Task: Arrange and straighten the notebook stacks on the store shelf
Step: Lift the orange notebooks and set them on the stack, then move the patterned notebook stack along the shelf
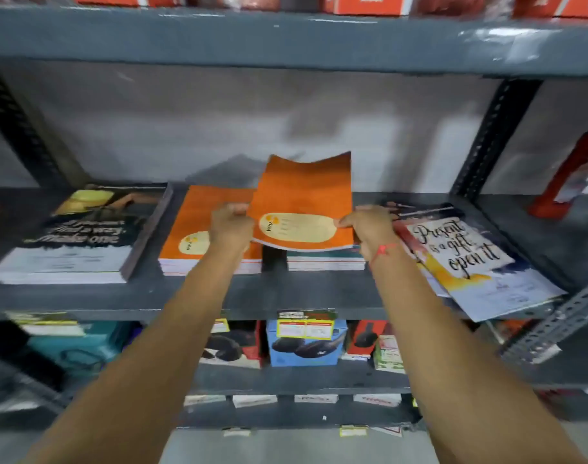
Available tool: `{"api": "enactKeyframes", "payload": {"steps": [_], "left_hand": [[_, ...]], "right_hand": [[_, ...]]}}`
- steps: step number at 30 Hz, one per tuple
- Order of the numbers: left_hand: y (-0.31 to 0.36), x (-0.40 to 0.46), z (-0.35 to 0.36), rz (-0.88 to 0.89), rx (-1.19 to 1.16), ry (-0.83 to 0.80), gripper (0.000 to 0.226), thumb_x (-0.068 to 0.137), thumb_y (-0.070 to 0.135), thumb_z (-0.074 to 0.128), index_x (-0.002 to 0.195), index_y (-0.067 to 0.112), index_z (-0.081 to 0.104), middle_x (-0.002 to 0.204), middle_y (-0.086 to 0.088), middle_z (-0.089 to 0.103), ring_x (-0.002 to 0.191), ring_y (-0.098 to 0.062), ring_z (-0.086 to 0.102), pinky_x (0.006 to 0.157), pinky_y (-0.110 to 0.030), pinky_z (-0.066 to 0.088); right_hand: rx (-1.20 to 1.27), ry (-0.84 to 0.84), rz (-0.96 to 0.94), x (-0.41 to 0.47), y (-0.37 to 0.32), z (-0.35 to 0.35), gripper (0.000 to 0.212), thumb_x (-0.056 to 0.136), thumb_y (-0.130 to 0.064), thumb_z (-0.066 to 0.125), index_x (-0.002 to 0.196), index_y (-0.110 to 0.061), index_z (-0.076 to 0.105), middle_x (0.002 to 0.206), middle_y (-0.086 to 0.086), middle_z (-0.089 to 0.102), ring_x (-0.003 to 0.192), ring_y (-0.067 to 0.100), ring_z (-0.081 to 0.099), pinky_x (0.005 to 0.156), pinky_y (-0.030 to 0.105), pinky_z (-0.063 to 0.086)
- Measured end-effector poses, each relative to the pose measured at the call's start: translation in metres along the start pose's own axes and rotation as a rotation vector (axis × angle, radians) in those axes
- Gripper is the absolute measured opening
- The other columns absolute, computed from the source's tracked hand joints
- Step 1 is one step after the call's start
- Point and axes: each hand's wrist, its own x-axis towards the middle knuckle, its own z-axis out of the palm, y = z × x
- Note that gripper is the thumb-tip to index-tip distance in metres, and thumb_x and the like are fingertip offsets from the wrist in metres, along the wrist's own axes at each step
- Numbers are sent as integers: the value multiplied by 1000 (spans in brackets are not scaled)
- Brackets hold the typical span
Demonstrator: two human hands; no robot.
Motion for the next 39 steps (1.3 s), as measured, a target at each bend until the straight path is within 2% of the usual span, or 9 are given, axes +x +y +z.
{"api": "enactKeyframes", "payload": {"steps": [6,8,11,14,17,25,31,34,39], "left_hand": [[-33,45,-98,-24,59,69,37,84,-12,46,120,-7,55,128,-28,57,108,-32,59,65,-23,46],[-42,55,-113,-9,104,64,36,86,-12,44,120,-7,55,128,-27,57,116,-38,56,57,-14,43],[-59,65,-120,30,308,14,30,84,-2,47,110,-5,62,117,-28,63,111,-41,58,68,-24,47],[-78,63,-119,89,691,1,31,82,17,45,99,12,71,110,-23,67,106,-42,59,88,-40,49],[-81,61,-114,112,847,33,32,85,20,42,104,22,68,119,-20,60,113,-44,50,94,-48,44],[-52,44,-61,270,830,124,44,82,5,52,124,16,57,134,-19,48,122,-43,39,102,-49,32],[-24,-19,60,442,507,-193,27,85,7,52,107,6,68,115,-18,67,104,-34,61,84,-36,48],[-16,-64,116,283,311,-456,24,84,1,50,92,-1,73,103,-20,72,98,-33,64,74,-25,42],[-32,-113,198,-128,142,-734,24,80,1,54,58,9,60,51,-9,63,57,-23,56,80,-47,55]], "right_hand": [[-185,-89,-108,-6,4,117,13,65,-3,72,76,0,67,96,20,69,89,26,63,84,41,52],[-234,-74,-112,-10,7,139,20,66,-3,71,58,-7,53,86,19,68,79,29,64,70,35,54],[-439,-71,-133,-4,23,157,37,73,-5,65,51,-12,38,68,8,54,58,20,50,50,19,39],[-679,-53,-172,-6,32,163,7,77,-9,59,78,-3,56,105,20,61,99,33,59,73,30,45],[-802,-2,-266,-5,33,163,46,81,-5,55,126,-6,44,134,21,40,122,41,44,97,42,42],[-512,384,-321,-8,38,76,34,84,-10,49,117,-10,57,122,18,54,112,36,53,87,38,46],[-637,556,-197,0,64,-27,34,88,-15,48,119,-5,57,125,21,56,115,37,50,94,38,39],[-647,572,-88,2,75,-76,37,88,-16,46,121,-4,57,122,23,58,114,39,52,93,40,43],[-763,464,159,12,102,-157,46,89,-28,42,126,-2,53,132,17,51,124,34,45,92,29,43]]}}
